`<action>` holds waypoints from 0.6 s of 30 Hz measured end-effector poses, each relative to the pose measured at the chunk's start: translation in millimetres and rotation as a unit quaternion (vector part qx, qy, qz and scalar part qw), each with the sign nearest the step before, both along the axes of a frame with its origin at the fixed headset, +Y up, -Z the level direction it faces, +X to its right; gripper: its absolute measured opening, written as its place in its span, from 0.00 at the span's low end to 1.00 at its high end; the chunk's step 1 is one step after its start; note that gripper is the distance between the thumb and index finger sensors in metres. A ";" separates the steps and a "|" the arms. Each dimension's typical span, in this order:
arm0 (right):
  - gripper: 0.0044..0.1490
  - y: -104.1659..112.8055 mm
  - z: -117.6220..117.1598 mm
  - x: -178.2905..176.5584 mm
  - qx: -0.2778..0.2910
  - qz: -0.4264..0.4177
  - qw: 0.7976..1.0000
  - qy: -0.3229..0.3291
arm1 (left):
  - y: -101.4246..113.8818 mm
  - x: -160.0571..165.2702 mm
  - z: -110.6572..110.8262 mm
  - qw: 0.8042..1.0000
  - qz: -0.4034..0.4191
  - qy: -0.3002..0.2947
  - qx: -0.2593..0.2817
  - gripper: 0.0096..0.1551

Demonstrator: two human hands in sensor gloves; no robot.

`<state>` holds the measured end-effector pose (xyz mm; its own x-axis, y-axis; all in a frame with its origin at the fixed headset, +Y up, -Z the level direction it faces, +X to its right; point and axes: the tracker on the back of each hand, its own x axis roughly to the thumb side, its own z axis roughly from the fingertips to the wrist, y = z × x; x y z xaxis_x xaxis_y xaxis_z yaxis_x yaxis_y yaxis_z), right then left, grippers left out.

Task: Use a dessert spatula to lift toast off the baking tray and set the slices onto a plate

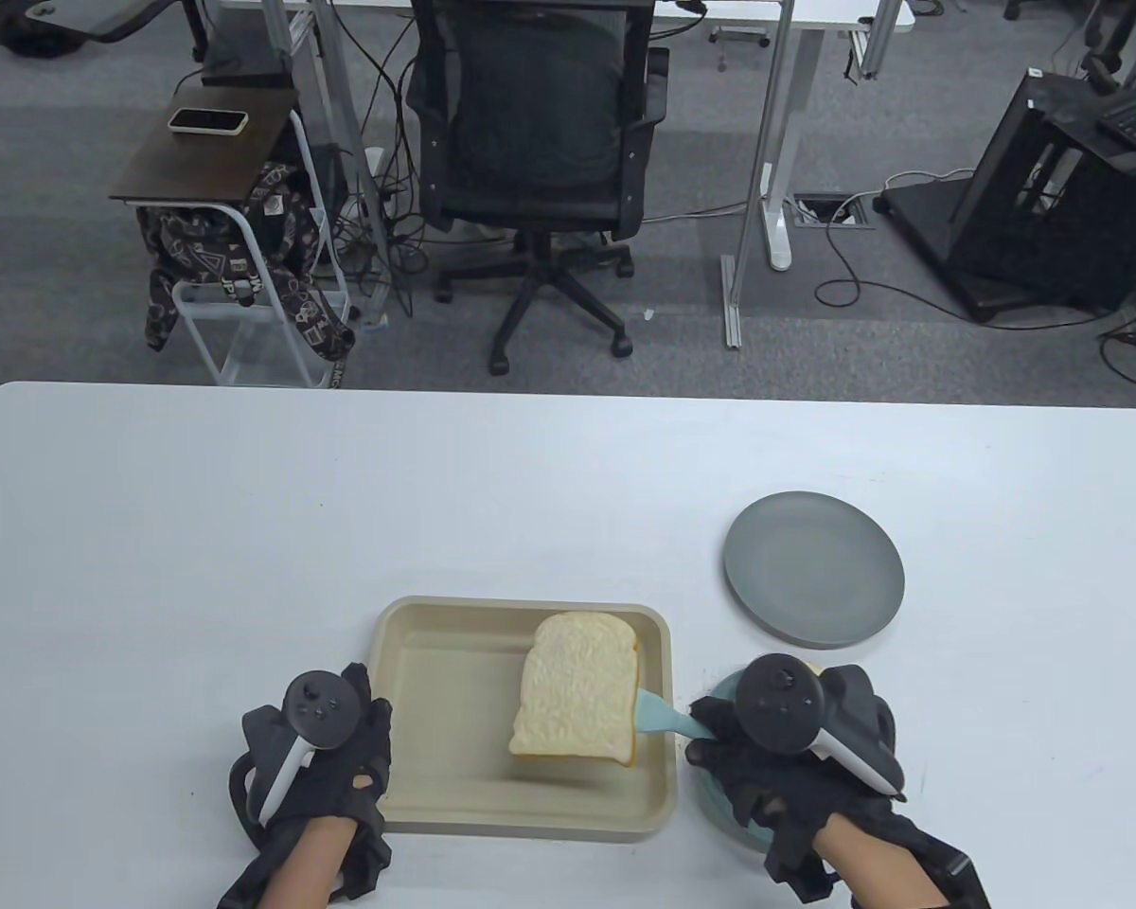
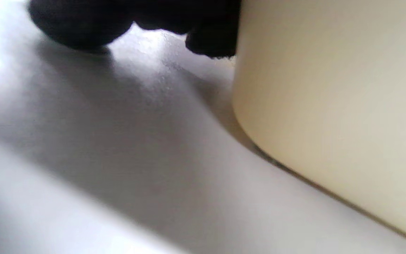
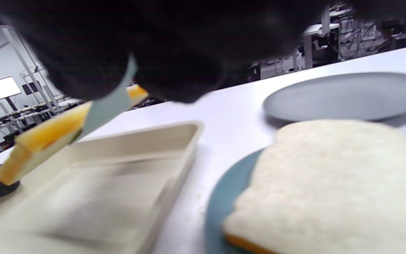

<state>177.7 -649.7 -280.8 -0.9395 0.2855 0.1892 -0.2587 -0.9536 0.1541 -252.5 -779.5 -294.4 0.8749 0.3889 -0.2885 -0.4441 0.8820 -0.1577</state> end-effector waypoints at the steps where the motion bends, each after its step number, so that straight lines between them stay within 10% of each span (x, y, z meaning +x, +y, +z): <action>1: 0.30 3.6 1.5 9.0 0.001 0.003 1.000 -0.004 | 0.0 0.0 0.0 1.000 0.000 0.000 0.000 0.36; 18: 0.30 9.7 26.3 116.9 -0.024 0.030 0.996 -0.085 | -0.1 -0.2 -0.2 1.000 0.001 0.000 0.000 0.36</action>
<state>294.6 -640.0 -254.5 -0.9724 0.2330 0.0137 -0.2279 -0.9605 0.1597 -252.7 -779.5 -294.5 0.8743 0.3902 -0.2886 -0.4454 0.8813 -0.1578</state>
